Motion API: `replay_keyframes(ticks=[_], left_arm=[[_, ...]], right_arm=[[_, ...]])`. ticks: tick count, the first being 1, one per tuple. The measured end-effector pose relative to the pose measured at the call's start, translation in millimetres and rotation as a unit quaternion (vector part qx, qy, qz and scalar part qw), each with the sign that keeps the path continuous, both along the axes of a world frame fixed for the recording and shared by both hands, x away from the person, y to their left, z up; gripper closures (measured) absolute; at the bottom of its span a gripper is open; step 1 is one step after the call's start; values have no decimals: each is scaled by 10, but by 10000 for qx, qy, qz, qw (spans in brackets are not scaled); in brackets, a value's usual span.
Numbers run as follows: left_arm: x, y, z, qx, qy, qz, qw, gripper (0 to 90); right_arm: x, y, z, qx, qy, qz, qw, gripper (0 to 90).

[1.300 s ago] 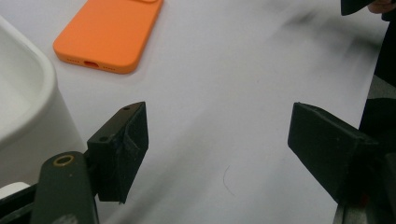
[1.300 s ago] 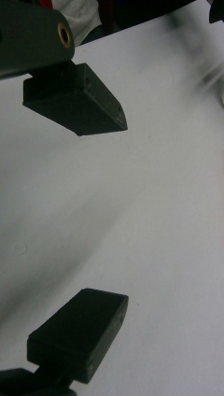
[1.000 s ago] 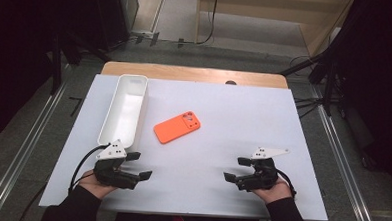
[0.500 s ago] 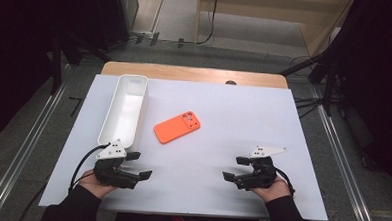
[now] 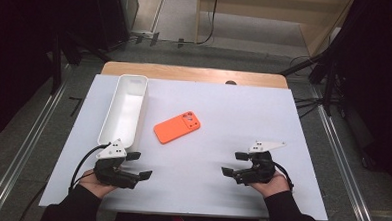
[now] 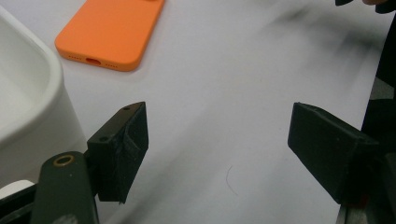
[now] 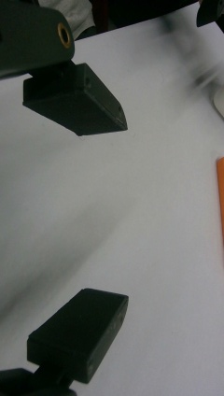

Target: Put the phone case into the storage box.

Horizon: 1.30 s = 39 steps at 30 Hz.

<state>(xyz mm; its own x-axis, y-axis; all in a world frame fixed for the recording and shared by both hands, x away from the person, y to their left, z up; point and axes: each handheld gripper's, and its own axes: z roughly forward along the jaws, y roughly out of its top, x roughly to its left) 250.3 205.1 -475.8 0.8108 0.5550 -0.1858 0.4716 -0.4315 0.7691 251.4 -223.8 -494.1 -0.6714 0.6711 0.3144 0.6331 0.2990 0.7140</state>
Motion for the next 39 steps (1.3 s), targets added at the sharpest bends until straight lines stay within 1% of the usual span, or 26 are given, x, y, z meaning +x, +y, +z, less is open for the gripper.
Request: replay_keyframes(ticks=[7, 10, 12, 15, 17, 19, 21, 24, 26, 32, 39], left_arm=[[0, 3, -2, -2, -2, 8, 10000, 203], [0, 7, -3, 12, 2, 4, 10000, 203], [0, 10, -1, 19, 2, 2, 10000, 203], [-4, 8, -2, 2, 11, 11, 10000, 203], [-6, 6, -4, -3, 13, 15, 10000, 203], [-6, 6, -4, 2, 16, 12, 10000, 203], [-7, 4, -7, 6, 26, -9, 10000, 203], [-8, -1, -8, 19, 19, -22, 10000, 203], [-9, -1, -8, 4, 23, -15, 10000, 203], [-12, 1, -6, -16, 42, -11, 10000, 203], [-13, 2, -6, -22, 35, -22, 10000, 203]], right_arm=[[70, 14, 51, 30, -33, 6, 10000, 135], [100, 28, 72, 36, -69, 57, 10000, 135], [125, 43, 79, 33, -81, 141, 9999, 135], [146, 52, 82, 25, -58, 206, 9998, 135], [189, 69, 95, 26, -38, 252, 9997, 135], [206, 74, 101, 24, -67, 278, 9996, 135], [242, 102, 122, -6, -43, 347, 9994, 136], [264, 126, 134, -29, -30, 377, 9993, 136], [287, 144, 142, -42, -50, 422, 9991, 136], [353, 192, 163, -68, -66, 490, 9988, 136], [465, 277, 175, -68, -36, 497, 9987, 136]])
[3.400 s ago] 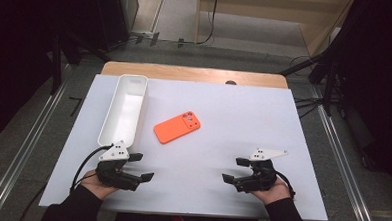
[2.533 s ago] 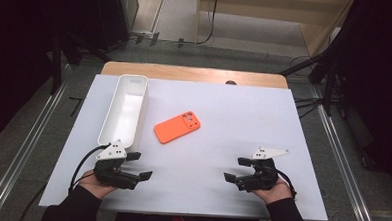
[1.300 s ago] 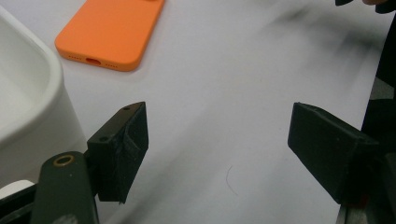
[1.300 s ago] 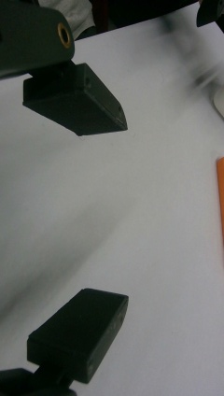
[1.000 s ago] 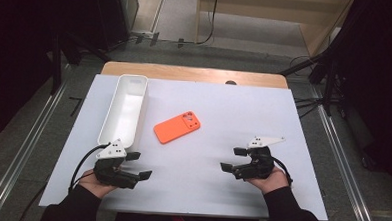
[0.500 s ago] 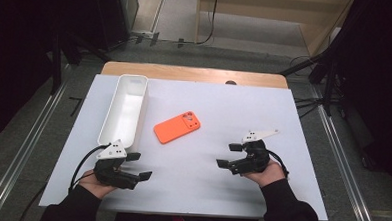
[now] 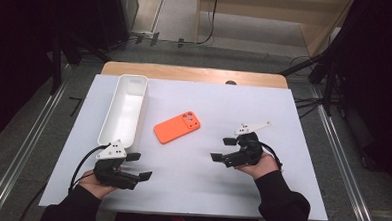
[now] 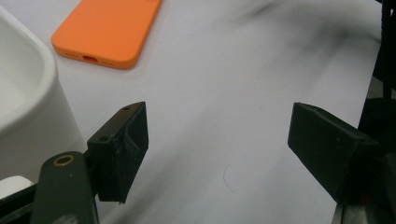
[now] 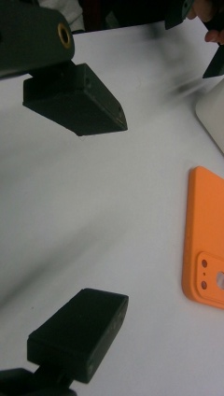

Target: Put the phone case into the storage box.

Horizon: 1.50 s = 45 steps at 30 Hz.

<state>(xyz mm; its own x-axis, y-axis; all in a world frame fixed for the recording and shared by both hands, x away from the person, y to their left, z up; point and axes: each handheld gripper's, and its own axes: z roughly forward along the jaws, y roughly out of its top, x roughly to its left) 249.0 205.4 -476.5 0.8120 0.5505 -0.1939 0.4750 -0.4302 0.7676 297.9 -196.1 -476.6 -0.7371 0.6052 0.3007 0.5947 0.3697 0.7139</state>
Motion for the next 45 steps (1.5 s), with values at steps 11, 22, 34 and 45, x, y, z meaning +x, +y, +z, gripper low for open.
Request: replay_keyframes(ticks=[11, 22, 34, 45], left_arm=[[0, 6, 2, -14, 7, 17, 10000, 203], [0, 8, 2, -12, 16, 14, 10000, 203], [3, 10, -4, -26, 46, -3, 10000, 203], [15, 3, -9, -48, 105, -94, 9999, 202]], right_arm=[[133, 107, 53, -29, -24, 28, 10000, 136], [272, 220, 84, -68, -7, 10, 10000, 136], [425, 337, 134, -144, -24, -27, 9999, 136], [597, 502, 183, -201, -55, 21, 9998, 136]])
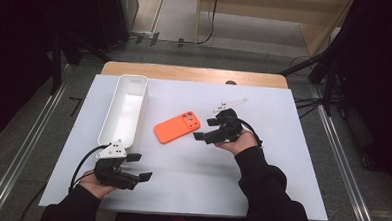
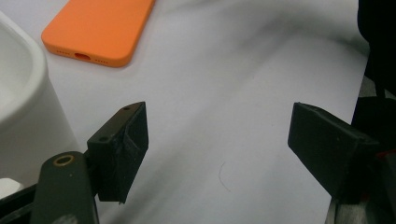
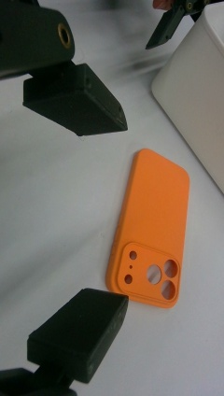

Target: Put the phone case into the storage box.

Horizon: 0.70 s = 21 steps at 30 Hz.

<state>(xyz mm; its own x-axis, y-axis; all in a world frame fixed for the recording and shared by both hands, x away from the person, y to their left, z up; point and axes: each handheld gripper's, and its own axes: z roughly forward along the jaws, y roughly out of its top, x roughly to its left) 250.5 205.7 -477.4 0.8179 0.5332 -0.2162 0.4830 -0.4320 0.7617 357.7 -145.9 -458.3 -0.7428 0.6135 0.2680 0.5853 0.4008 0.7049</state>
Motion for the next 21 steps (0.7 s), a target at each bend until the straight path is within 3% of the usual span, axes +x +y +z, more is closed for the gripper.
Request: replay_keyframes(ticks=[21], left_arm=[[10, 22, 2, -14, 32, 9, 10000, 202]], right_arm=[[268, 267, 95, 15, -59, 9, 10000, 146]])
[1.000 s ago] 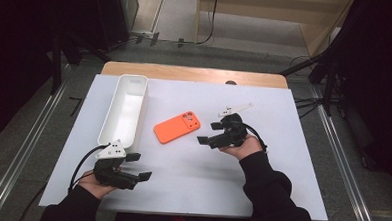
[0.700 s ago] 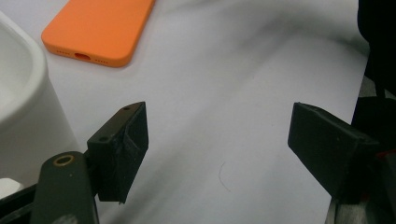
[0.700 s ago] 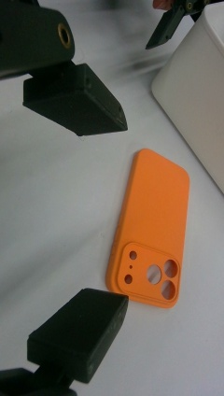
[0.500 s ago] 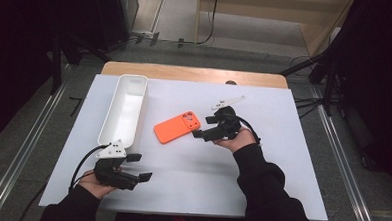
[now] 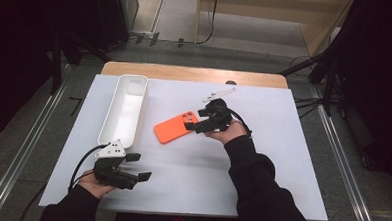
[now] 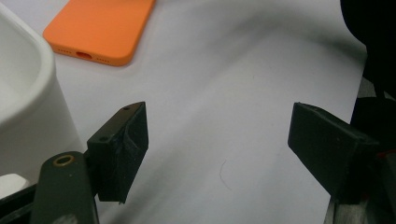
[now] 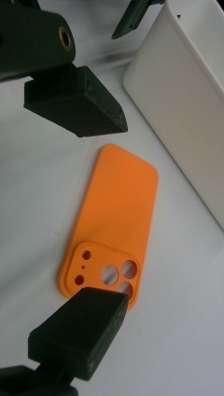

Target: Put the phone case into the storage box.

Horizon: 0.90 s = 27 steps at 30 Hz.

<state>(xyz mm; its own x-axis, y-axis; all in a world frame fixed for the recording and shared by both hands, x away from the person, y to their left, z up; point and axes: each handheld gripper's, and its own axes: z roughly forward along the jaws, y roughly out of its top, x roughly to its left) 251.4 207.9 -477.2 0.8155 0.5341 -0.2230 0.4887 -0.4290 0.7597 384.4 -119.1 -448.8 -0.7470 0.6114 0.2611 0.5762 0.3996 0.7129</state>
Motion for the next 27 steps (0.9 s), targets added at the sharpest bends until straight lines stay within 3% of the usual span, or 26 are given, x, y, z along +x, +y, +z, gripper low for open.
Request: replay_keyframes(ticks=[8, 27], left_arm=[[-2, 4, 0, 31, -6, -4, 10000, 202], [-1, 6, -1, 55, -14, -40, 10000, 202]], right_arm=[[103, 112, -9, -115, -50, -5, 9999, 187], [272, 365, -141, -6, -145, -159, 9998, 224]])
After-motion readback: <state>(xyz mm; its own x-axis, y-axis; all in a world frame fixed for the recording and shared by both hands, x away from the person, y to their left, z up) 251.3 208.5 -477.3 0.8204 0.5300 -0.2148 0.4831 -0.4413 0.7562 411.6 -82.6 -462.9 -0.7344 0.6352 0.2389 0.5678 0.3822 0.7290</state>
